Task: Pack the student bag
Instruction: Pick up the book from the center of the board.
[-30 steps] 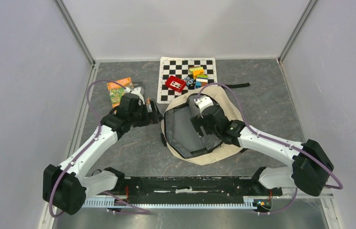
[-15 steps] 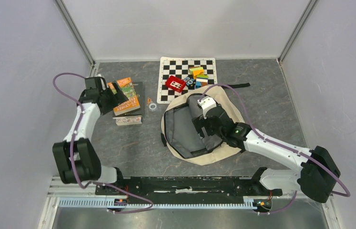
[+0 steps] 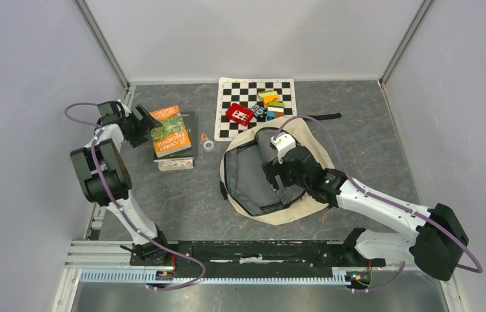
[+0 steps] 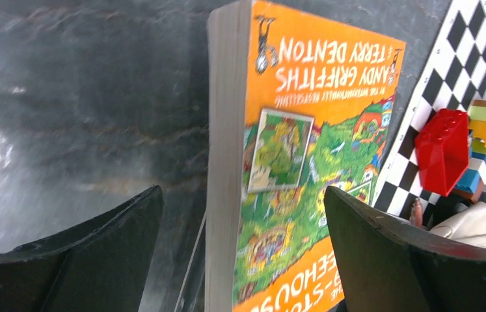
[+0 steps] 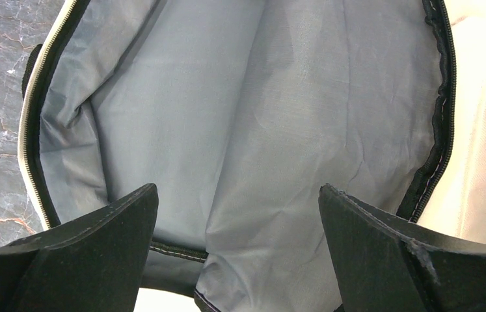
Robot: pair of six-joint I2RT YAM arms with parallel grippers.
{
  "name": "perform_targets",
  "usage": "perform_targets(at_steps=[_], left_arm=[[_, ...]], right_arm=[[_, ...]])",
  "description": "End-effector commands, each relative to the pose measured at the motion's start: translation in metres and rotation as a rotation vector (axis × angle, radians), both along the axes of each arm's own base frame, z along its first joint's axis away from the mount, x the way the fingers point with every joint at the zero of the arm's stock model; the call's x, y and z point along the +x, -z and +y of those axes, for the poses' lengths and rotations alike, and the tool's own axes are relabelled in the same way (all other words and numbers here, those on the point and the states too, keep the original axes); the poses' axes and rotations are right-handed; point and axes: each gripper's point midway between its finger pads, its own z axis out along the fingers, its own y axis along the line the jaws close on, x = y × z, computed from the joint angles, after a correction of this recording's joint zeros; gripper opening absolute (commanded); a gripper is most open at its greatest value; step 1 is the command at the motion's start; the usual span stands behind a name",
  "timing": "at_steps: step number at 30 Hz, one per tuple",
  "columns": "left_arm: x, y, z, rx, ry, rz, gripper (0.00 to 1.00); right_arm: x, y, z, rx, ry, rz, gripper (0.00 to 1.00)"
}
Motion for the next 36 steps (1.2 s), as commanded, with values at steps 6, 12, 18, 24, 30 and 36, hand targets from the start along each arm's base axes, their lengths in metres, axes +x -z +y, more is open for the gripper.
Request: perform_targets(at_steps=[6,12,18,24,30,36], left_arm=[[0.051,0.000,-0.011,-0.153,0.100,-0.114,0.77],[0.057,0.003,-0.011,-0.170,0.113,-0.126,0.48],[0.054,-0.007,-0.001,-0.097,0.113,-0.141,0.31],[0.048,-0.041,0.000,-0.052,0.117,-0.209,0.02],[0.030,-0.098,-0.016,-0.046,0.105,-0.315,0.02],[-0.011,-0.130,-0.057,-0.087,0.110,-0.377,0.02]], right_arm=[[0.004,-0.012,0.008,0.039,-0.013,-0.031,0.98],[0.004,-0.010,0.010,0.032,-0.018,-0.016,0.98],[0.002,-0.008,0.009,0.040,-0.007,-0.006,0.98],[-0.001,-0.011,0.008,0.065,0.000,-0.002,0.98],[0.001,-0.020,-0.002,0.041,0.030,-0.025,0.98],[0.004,-0.031,-0.017,-0.008,0.080,-0.054,0.98]])
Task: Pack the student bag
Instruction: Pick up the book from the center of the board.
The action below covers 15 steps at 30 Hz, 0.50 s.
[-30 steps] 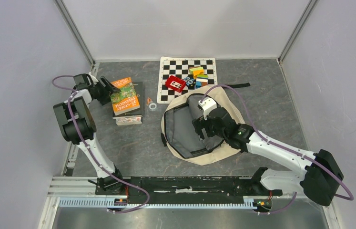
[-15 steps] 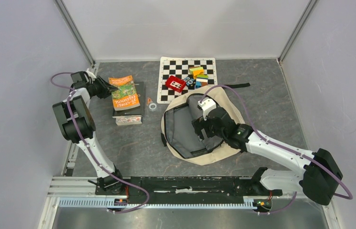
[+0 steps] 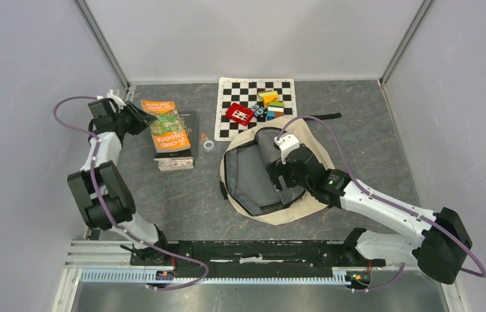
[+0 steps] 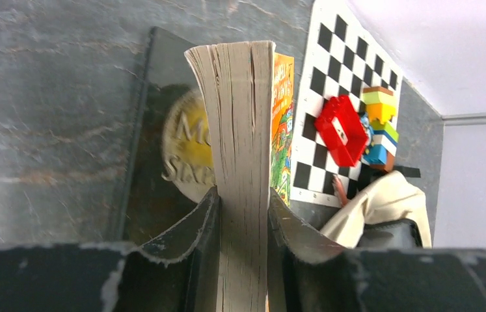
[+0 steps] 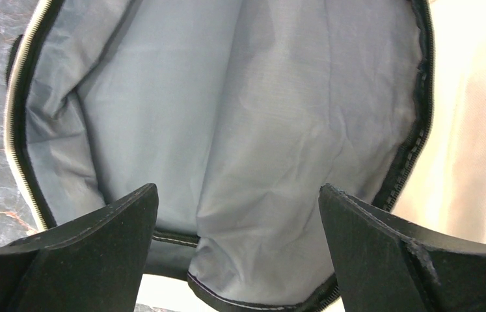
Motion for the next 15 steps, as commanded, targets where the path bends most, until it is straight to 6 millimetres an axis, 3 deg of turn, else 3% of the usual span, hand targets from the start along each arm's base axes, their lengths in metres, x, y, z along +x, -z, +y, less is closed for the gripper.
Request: perform_targets(at_steps=[1,9,15], left_arm=[[-0.023,-0.056,-0.041,-0.018,0.040,-0.139,0.02],[-0.081,-0.054,-0.153,-0.018,0.319,-0.172,0.02],[-0.102,-0.057,-0.211,-0.075,0.533,-0.185,0.02]], right_arm=[[0.010,-0.030,-0.014,-0.028,0.074,-0.070,0.98],[0.020,-0.026,-0.062,-0.093,0.214,-0.050,0.98],[0.025,-0.020,-0.090,-0.039,0.277,-0.037,0.98]])
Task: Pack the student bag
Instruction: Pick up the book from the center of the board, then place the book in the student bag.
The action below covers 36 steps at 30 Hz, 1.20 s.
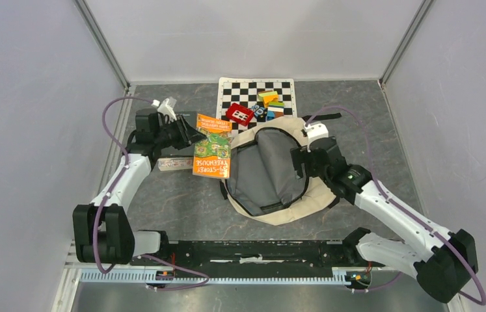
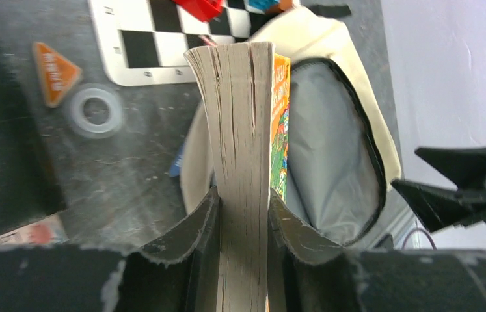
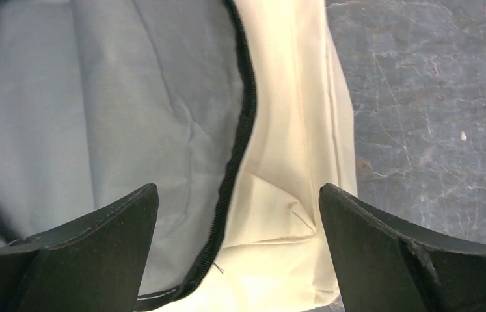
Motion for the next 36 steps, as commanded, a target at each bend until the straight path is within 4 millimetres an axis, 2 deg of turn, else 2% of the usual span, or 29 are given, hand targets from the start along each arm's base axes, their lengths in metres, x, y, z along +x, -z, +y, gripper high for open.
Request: perform_targets(at_steps=[1,6,9,14,19,20,23,24,26,30,32,36], left_arm=[[-0.008,-0.028,-0.038,-0.075,0.147,-0.085,0.02],[-0.017,-0.024,-0.056,-0.093,0.210,-0.058,0.02],[-0.017,-0.023,-0.055,-0.086,0.197,-0.057,0.02],[-0.017,-0.018,-0.056,-0.069,0.184,-0.033,0.02],[-0.018,-0.015,-0.057,-0.067,0.179,-0.019,0.02],[-0.017,-0.013,-0.056,-0.062,0.166,-0.015,0.02],[-0.017,-0.005,-0.052,-0.043,0.102,0.013,0.02],[-0.020,-0.004,-0.053,-0.047,0.089,0.025,0.02],[-0.026,-0.004,-0.063,-0.060,0.084,0.031,0.02],[-0.044,0.000,-0.083,-0.134,0.048,0.063,0.02],[-0.050,-0.006,-0.097,-0.183,0.051,0.051,0.02],[-0.061,-0.005,-0.117,-0.221,0.040,0.062,0.02]], right_arm=[[0.000,0.003,-0.013,0.033,0.018,-0.006,0.97],[0.007,0.016,-0.011,0.056,0.001,0.026,0.88],[0.016,0.023,-0.009,0.071,0.000,0.032,0.81],[0.032,0.038,-0.008,0.062,-0.005,0.094,0.58],[0.036,0.049,0.002,0.096,-0.034,0.129,0.51],[0.036,0.051,0.004,0.103,-0.040,0.135,0.42],[0.037,0.051,0.004,0.102,-0.032,0.146,0.05],[0.038,0.047,0.003,0.104,-0.024,0.137,0.00],[0.042,0.030,0.001,0.115,-0.010,0.091,0.00],[0.048,-0.017,-0.006,0.145,0.031,-0.036,0.00],[0.049,-0.040,-0.005,0.181,0.026,-0.097,0.00],[0.048,-0.062,-0.003,0.234,0.025,-0.142,0.00]])
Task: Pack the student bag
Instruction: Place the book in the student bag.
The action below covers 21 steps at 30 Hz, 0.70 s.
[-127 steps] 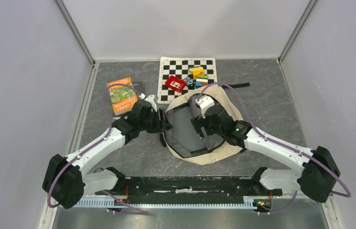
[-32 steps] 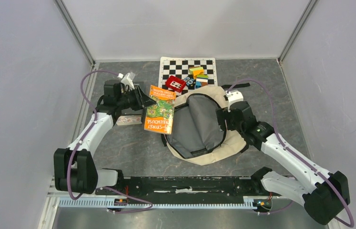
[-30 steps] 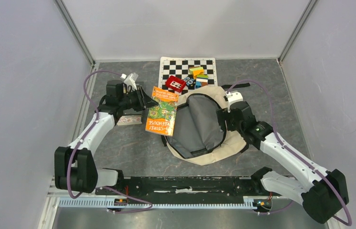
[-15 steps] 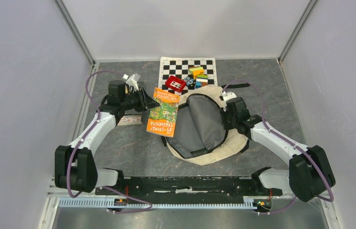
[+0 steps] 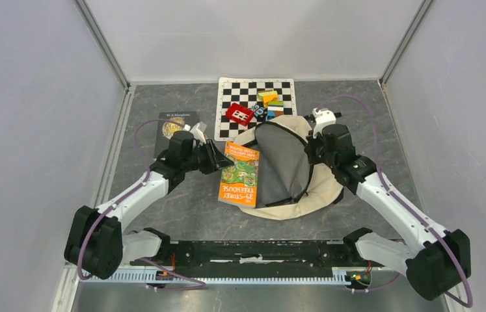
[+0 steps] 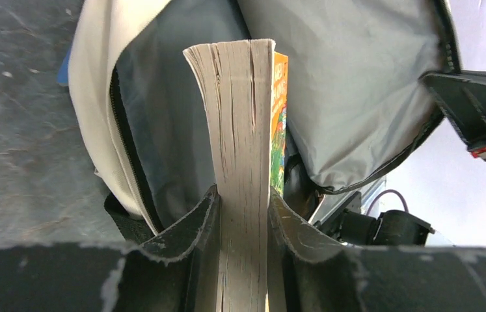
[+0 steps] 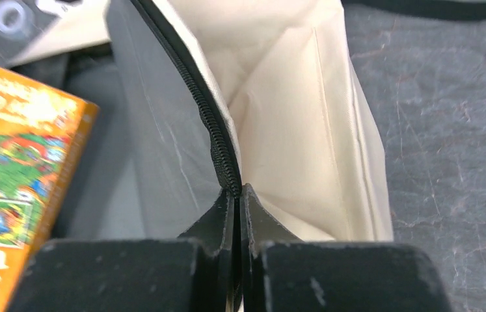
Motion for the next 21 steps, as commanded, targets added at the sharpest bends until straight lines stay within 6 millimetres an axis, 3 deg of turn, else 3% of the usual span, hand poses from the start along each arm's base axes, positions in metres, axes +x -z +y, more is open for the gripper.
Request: perform_targets(at_steps=[1,9,15,21], left_arm=[[0.009,-0.048,-0.029,-0.172,-0.075,-0.103,0.02],[0.003,-0.020,-0.051,-0.208,-0.128,-0.027,0.02],[0.012,-0.015,-0.058,-0.266,-0.188,-0.008,0.02],[0.026,-0.012,-0.072,-0.331,-0.233,0.021,0.02]], right_arm=[[0.013,-0.056,0.004,0.095,0.033,-0.147,0.00],[0.003,-0.084,0.012,0.246,0.024,-0.247,0.00],[-0.007,-0.108,0.022,0.388,-0.036,-0.375,0.00],[-0.014,-0.114,0.027,0.432,-0.069,-0.402,0.00]])
